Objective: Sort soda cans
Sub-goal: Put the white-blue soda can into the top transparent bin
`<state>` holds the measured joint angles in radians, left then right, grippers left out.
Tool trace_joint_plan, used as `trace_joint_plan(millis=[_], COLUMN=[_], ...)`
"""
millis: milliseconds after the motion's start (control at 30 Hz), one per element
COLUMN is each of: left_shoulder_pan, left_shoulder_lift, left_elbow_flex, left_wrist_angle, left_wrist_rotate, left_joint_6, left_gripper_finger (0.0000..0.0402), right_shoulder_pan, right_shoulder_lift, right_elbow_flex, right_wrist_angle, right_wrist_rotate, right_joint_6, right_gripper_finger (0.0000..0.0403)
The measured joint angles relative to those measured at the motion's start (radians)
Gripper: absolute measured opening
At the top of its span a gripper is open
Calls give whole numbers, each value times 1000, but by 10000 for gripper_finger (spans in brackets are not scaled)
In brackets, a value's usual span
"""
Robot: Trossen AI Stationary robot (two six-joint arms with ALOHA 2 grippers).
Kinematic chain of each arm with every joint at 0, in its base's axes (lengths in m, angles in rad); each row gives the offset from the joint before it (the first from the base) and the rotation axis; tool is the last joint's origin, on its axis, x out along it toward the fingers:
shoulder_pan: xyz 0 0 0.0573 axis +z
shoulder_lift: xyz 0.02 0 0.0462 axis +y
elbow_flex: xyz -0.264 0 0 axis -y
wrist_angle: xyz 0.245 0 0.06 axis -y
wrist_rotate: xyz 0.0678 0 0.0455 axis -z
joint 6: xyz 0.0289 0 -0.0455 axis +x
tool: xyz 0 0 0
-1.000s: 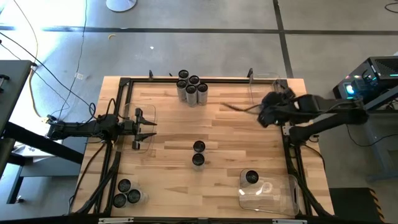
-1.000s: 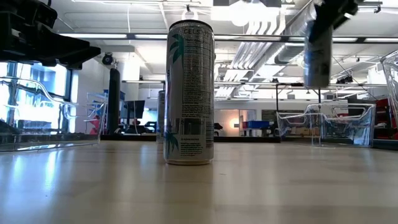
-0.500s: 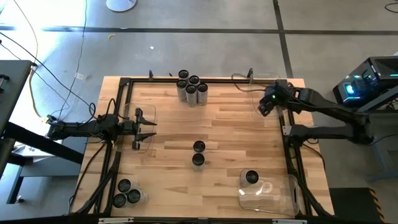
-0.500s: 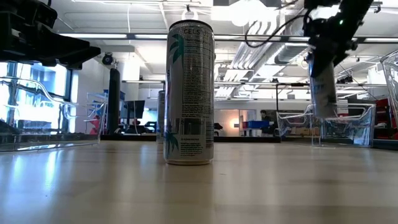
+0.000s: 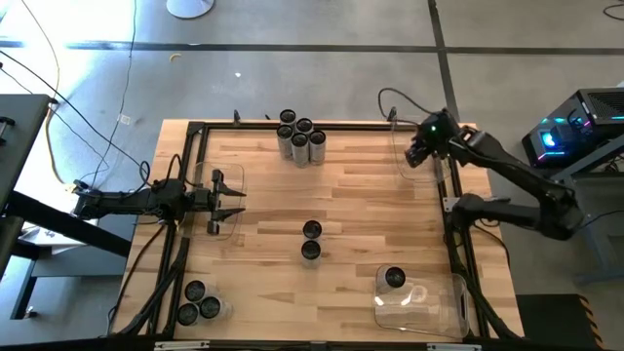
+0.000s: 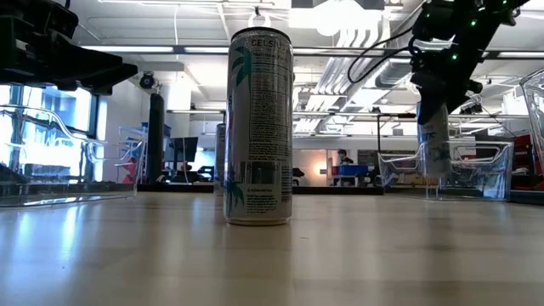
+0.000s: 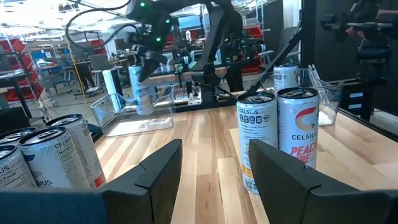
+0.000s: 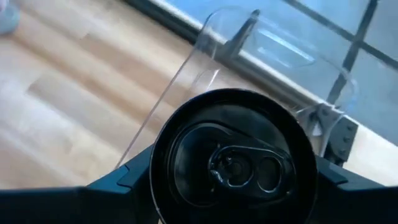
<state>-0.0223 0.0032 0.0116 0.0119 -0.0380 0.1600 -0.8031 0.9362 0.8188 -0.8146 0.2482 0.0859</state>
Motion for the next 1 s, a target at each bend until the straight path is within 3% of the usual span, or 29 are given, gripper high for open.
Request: trace_joint_plan(millis=[200,667,1000], left_shoulder_pan=[0,0,0], left_shoulder_lift=[0,0,0], left_elbow_flex=[0,0,0], left_wrist_angle=[0,0,0], left_wrist_rotate=[0,0,0], left_joint_6=[0,0,0], left_gripper_finger=[179,179,179], right_shoulder_pan=[-76,-26,-26], right_shoulder_lift=[47,-47,-45], right_elbow_flex=[0,0,0], right_wrist_angle=[13,-217,-220], right_wrist_rotate=[-103,-24,-6], right_joint_6=[-41,93,97], right_gripper_finger=[239,239,239])
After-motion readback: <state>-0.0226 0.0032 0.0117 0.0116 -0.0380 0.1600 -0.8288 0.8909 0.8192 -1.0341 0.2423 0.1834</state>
